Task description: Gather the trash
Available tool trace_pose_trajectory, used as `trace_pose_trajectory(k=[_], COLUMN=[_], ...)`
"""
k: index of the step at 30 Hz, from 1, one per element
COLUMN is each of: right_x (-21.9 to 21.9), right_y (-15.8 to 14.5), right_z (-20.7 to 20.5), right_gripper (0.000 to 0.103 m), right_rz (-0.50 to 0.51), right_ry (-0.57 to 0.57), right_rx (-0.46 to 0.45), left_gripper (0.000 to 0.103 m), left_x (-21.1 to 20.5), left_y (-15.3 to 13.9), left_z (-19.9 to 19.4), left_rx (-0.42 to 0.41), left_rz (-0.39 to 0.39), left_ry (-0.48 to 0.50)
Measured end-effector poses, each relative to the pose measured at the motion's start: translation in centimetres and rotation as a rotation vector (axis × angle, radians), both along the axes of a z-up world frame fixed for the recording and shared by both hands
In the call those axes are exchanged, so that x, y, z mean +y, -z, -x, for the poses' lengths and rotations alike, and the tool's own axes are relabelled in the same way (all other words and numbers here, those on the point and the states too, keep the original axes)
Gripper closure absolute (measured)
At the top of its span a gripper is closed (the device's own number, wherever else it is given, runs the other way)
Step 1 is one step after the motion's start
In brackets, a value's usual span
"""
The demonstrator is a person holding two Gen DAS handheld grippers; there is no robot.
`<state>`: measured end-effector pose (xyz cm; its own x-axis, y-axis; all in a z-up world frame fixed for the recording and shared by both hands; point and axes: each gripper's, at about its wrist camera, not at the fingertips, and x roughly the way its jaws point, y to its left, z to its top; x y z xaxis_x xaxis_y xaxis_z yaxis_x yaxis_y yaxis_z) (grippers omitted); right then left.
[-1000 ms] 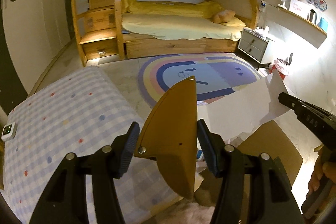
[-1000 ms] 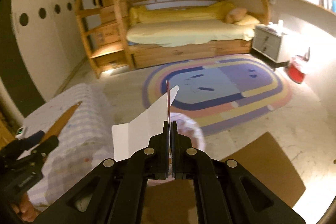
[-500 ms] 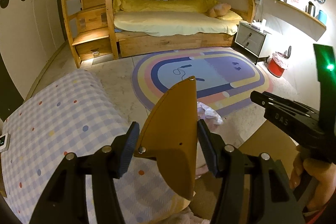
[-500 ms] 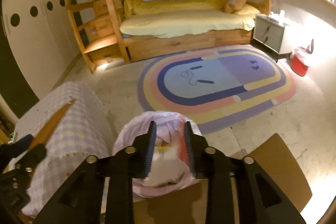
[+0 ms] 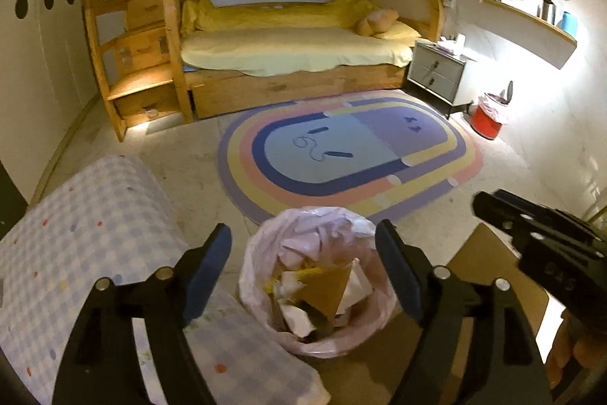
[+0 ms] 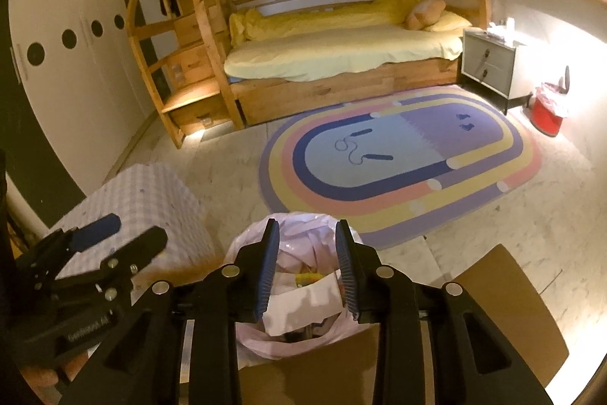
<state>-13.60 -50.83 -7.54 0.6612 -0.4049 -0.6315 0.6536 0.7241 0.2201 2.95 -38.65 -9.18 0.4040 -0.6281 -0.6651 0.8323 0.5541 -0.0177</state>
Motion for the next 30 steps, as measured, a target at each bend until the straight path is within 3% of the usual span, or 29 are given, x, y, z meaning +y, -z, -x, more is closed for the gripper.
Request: trace_pose_trajectory(k=[7,17,21,30], right_x=[2.3,9.2,12.5,19.7], right_y=[-1.2,-4.6,-6.4,-9.2], right_z=[0.8,0.8,0.7,-1.3], right_gripper=[0.057,0.016,0.015,0.011], right_rz=[-0.014,-0.041,-0.025,-0.027], right_ry=[-0.073,-0.281,-0.364,-0.582], right_rx=[-0.015,-0.03,-0.033,-0.023], left_gripper=[0.01,0.007,0.007,0.007], left_x=[4.8,13.2,17.9,29.0], left_y=[-1.0,-4.3,-5.7,-7.9], left_z=[-1.0,0.5,1.7,2.9], left_rx=[-0.013,-0.062,-0.092,-0.021], left_rz=[-0.018,-0.088,-0.115,-0.137], left_ry=[-0.126,-0.276,-0.36,-0.577])
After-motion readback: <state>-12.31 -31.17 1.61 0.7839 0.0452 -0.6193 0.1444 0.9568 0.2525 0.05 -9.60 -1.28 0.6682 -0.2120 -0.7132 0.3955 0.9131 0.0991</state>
